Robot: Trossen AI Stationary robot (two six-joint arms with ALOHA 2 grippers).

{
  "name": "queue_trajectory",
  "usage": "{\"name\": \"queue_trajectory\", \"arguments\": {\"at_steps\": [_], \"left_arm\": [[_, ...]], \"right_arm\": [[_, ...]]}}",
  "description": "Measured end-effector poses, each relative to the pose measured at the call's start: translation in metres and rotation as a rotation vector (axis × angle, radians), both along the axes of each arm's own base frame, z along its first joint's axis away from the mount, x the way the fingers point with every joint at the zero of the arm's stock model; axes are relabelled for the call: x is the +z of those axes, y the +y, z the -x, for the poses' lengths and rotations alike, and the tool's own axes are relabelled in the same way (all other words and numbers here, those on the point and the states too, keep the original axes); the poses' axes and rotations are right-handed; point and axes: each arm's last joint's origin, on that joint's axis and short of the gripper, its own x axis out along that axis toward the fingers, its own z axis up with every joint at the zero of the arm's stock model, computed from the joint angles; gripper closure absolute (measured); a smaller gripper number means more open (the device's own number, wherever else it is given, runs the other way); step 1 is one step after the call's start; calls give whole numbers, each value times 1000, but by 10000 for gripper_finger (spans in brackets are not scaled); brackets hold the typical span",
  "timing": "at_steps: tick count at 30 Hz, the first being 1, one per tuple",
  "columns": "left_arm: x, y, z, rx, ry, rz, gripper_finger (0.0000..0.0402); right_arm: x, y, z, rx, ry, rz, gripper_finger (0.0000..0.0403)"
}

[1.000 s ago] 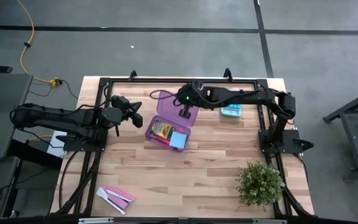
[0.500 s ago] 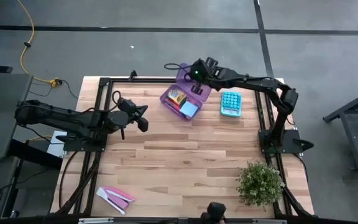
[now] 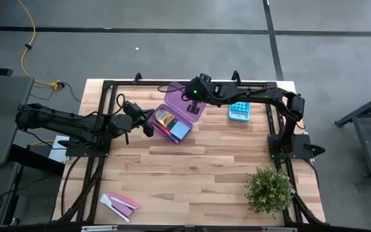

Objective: Pack school essentials
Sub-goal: Close the violet supply box

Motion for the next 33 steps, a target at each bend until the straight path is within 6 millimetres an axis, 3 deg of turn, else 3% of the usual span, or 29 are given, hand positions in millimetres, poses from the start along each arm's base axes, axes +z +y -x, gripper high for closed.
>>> {"name": "queue_trajectory", "arguments": {"at_steps": [6,9,13,18,23,33], "left_arm": [[-2,0,1,-20,23,11,402],[-12,1,1,-5,98,44,402],[-37,15,-6,69,211,148,402],[-80,35,-22,25,369,324,402],[-110,34,-32,-60,465,432,401],[-117,38,-55,-149,321,410,401]], "right_arm": [[0,0,2,-31,53,65,403],[-1,-6,5,-37,78,68,403],[-1,-12,8,-59,67,56,403],[-1,-13,8,-60,61,46,403],[-1,-13,8,-46,56,36,403],[0,-8,6,-31,35,15,403]]}}
